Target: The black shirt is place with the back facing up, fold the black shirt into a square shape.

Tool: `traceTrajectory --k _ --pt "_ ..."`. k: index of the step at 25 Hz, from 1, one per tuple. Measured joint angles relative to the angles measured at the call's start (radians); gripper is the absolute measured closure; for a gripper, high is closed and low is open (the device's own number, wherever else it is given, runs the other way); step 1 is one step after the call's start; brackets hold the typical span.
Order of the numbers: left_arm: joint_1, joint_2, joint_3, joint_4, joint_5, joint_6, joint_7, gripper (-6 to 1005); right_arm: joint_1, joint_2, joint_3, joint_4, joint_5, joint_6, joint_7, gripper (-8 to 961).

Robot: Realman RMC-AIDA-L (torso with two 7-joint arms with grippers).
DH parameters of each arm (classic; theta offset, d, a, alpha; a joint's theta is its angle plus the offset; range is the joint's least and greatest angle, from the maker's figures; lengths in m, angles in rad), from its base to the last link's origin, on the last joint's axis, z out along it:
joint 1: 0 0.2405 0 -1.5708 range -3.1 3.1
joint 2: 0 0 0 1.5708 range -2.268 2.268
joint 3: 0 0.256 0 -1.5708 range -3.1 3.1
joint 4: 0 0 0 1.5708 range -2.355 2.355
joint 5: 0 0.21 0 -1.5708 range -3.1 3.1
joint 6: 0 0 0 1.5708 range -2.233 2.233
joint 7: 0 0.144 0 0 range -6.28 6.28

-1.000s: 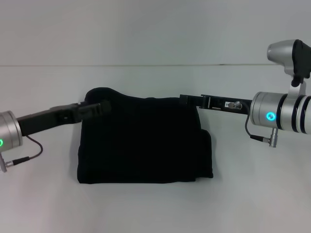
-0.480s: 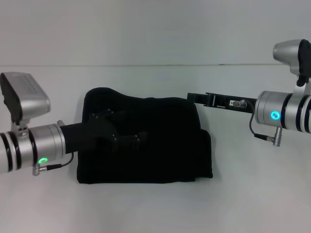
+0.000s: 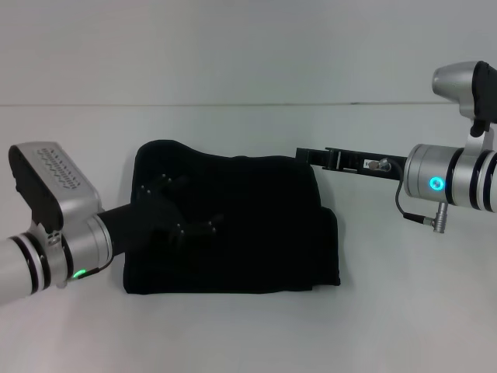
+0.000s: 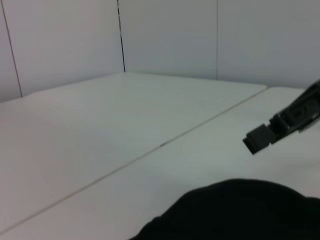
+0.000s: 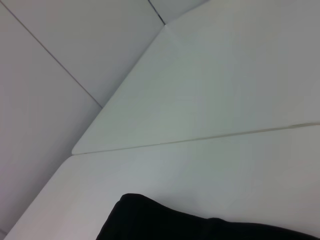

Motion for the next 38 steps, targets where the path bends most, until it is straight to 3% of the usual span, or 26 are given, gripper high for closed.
traceTrajectory --k 15,22,25,32,33,38 --pt "0.063 0.0 -0.003 -0.002 0.013 -0.027 0.062 50 0.007 0.0 0.001 -0.005 0.0 0.001 -0.004 658" --pt "0.086 0.005 -0.016 0.073 0.0 0.206 -0.017 50 0.007 0.0 0.002 -0.006 0.0 0.002 -0.004 658" --pt "0.079 0.007 -0.047 0.101 -0.015 0.239 -0.076 50 0.007 0.0 0.002 -0.007 0.0 0.002 -0.004 658" --pt "0.019 0.009 -0.044 0.076 -0.026 -0.03 -0.216 50 0.008 0.0 0.002 -0.005 0.0 0.002 -0.015 659" --pt "-0.01 0.006 -0.018 0.044 -0.025 -0.163 -0.237 50 0.008 0.0 0.002 -0.004 0.0 0.002 -0.015 659" --pt "-0.057 0.004 0.031 -0.02 -0.025 -0.322 -0.237 50 0.004 0.0 0.002 -0.003 0.0 0.002 -0.016 658"
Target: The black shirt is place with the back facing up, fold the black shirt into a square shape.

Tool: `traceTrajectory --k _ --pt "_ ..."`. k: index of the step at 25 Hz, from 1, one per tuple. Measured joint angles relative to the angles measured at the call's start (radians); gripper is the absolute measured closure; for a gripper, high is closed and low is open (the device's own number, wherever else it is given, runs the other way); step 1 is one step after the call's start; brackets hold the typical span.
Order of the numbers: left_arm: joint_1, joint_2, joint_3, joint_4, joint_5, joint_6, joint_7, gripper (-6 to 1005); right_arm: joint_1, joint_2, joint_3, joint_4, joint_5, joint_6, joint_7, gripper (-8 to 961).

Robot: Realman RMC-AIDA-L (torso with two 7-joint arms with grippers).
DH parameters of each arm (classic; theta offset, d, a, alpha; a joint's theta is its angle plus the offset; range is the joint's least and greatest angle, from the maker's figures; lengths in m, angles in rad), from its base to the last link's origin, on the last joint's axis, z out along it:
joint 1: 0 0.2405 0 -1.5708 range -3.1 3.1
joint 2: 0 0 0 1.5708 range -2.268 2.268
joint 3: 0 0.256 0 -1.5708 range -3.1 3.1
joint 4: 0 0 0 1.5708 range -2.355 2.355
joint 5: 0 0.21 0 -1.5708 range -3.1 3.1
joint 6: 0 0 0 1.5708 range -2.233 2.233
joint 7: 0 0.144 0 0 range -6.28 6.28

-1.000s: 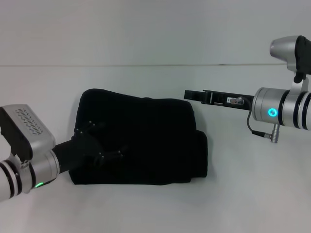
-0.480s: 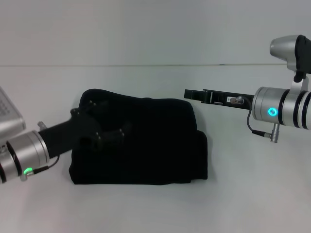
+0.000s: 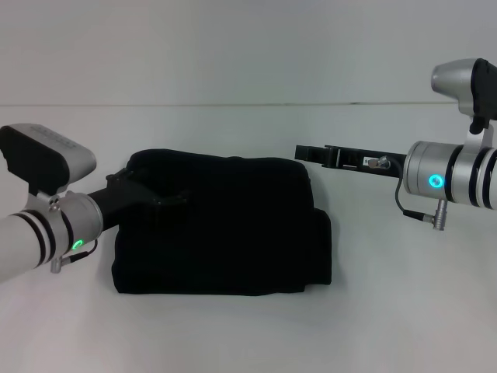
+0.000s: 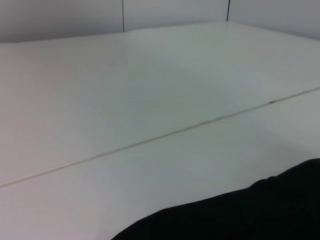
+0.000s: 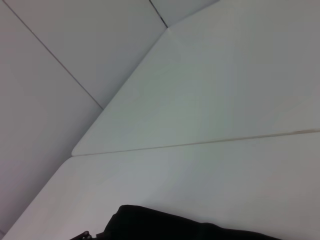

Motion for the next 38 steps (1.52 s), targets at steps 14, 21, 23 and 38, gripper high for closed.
traceTrajectory --k 14,21,23,38 --pt "0.091 0.001 -0.02 0.183 -0.008 0.409 -0.105 51 -0.015 -0.019 -0.008 -0.001 -0.005 -0.041 0.036 658" --pt "0.12 0.029 -0.12 0.256 0.009 0.5 -0.309 51 -0.053 -0.047 -0.001 -0.006 0.0 -0.096 0.047 659" --pt "0.106 0.037 -0.124 0.254 0.032 0.428 -0.44 51 -0.059 -0.049 0.0 -0.012 0.0 -0.1 0.044 655" --pt "0.063 0.074 -0.134 0.276 0.283 0.399 -0.886 51 -0.075 -0.086 -0.006 -0.048 -0.005 -0.105 0.047 372"
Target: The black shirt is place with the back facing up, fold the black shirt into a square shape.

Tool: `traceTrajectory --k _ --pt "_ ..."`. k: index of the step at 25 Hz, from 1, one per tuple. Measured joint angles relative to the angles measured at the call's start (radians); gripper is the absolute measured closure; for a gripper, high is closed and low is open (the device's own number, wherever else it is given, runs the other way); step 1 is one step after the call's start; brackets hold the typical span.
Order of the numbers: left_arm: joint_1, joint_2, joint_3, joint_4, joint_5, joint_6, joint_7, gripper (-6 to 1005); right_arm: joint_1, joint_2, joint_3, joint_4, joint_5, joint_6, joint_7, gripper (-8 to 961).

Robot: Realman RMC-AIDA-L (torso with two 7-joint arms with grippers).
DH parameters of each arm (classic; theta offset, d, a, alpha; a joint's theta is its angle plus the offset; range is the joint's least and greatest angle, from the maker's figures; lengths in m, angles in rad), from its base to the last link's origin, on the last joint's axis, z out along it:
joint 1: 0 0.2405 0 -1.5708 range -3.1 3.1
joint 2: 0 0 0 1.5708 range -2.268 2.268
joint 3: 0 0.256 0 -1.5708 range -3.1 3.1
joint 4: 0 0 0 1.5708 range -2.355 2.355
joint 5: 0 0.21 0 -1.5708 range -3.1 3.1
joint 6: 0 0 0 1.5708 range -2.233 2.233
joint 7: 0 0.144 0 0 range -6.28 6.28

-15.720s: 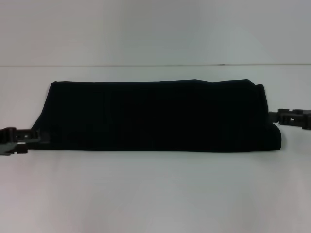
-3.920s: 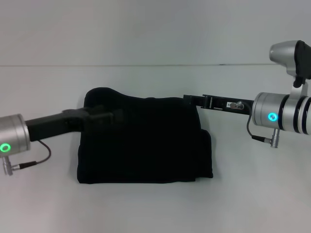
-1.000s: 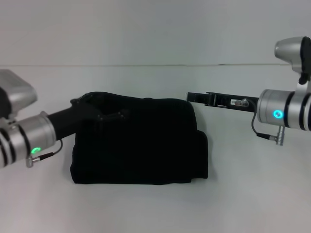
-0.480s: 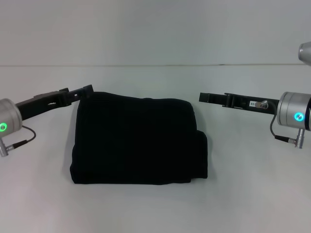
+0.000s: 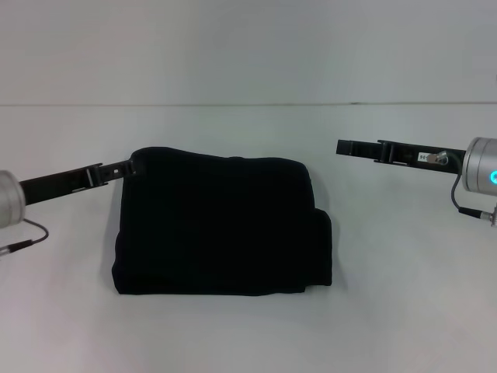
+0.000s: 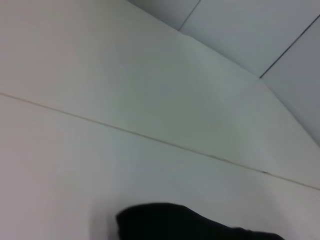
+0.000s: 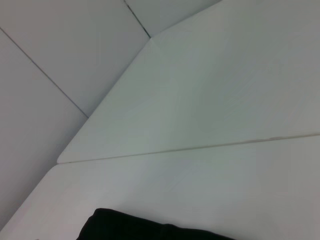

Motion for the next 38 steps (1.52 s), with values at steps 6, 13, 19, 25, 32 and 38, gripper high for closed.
traceTrajectory --k 6,13,19,25,32,38 --pt "0.05 0.009 -0.018 0.079 0.061 0.169 -0.066 51 0.001 -0.011 0.0 -0.001 -0.001 0.0 0.001 372" --pt "0.065 0.022 -0.124 0.098 0.181 0.336 -0.079 51 -0.004 -0.018 -0.002 -0.001 -0.002 0.0 -0.005 373" --pt "0.067 0.022 -0.122 0.096 0.243 0.382 -0.08 52 -0.005 -0.022 -0.003 -0.001 -0.002 0.0 -0.009 373" --pt "0.059 0.022 -0.116 0.077 0.26 0.374 -0.078 52 -0.005 -0.022 -0.003 -0.001 -0.003 0.0 -0.015 373" --pt "0.057 0.025 -0.138 0.085 0.215 0.386 -0.047 52 -0.001 -0.032 -0.043 -0.001 -0.012 -0.044 0.044 372" --pt "0.056 0.037 -0.214 0.086 0.175 0.507 0.073 52 0.026 -0.065 -0.152 0.008 -0.11 -0.133 0.269 372"
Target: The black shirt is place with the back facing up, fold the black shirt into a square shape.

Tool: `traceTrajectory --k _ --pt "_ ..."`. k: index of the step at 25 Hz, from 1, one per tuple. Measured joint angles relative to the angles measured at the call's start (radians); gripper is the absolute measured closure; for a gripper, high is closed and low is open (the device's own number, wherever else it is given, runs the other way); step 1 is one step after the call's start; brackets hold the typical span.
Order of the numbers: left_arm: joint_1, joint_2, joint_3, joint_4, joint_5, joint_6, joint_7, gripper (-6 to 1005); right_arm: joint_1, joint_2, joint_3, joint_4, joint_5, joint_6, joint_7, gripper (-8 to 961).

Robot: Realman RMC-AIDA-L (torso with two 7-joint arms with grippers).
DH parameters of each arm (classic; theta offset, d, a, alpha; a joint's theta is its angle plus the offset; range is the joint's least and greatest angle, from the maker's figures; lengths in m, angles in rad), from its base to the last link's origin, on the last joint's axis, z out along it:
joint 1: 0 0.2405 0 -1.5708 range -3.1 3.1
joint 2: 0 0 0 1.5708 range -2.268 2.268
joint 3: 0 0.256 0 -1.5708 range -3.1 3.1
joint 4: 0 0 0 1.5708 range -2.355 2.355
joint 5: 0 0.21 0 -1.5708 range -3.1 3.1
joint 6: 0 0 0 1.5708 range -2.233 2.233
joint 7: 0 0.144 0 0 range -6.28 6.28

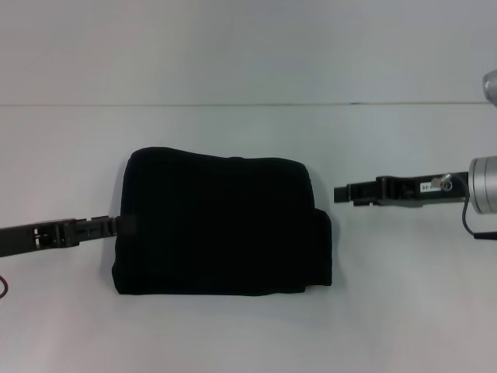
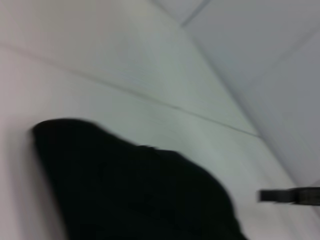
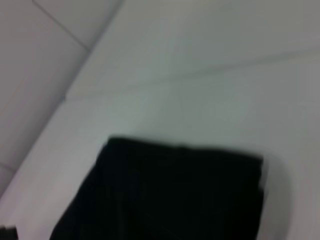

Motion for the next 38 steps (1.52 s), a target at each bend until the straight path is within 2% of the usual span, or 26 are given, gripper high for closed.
traceTrajectory --k 7,11,16,28,38 --pt "0.009 0.003 -0.032 -0.007 -0.024 0.212 0.208 51 -0.013 -0.003 -0.006 0.005 -0.036 -0.101 0.109 372" --pt "0.009 0.001 -0.03 -0.011 -0.027 0.269 0.271 52 -0.013 -0.004 -0.011 0.005 -0.096 -0.123 0.175 372" --pt "0.01 -0.002 -0.029 -0.018 -0.027 0.334 0.363 54 -0.011 0.009 -0.014 0.006 -0.131 -0.111 0.203 372" --pt "0.002 0.003 -0.032 -0.036 -0.028 0.336 0.382 65 0.01 0.068 -0.017 0.008 -0.141 0.005 0.193 371" --pt "-0.005 0.005 -0.032 -0.035 -0.033 0.333 0.382 64 0.011 0.077 -0.017 0.006 -0.141 0.029 0.187 371"
